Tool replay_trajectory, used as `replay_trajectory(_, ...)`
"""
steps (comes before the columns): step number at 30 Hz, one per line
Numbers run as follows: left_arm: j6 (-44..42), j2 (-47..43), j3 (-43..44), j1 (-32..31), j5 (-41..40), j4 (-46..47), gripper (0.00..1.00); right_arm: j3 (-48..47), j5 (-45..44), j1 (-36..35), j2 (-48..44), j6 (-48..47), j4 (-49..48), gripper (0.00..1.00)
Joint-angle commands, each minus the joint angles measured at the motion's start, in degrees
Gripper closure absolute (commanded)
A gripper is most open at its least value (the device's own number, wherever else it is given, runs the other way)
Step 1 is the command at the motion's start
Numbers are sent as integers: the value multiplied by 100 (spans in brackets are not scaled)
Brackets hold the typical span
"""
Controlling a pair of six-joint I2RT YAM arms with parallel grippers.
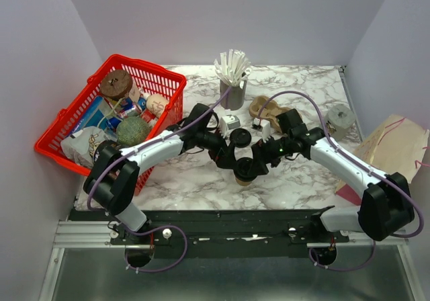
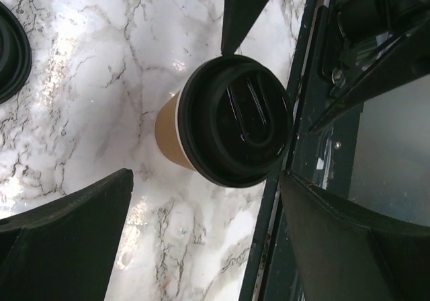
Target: Pack the takeout coffee
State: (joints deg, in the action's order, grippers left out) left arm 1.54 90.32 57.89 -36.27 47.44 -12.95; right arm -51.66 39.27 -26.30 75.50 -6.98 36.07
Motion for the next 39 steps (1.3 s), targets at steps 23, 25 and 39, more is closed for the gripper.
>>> replay_trajectory(23,724,1154,434,-3,-7,530,5,-169,1399,776,1343,39,-171,34)
replay_trajectory(25,1189,1277,382,41,106,714,5,-169,1513,837,1440,83,-180,35)
replay_trajectory(39,1727,1638,74,68,81,1172,7,68,1839,934,1889,400,-514,41)
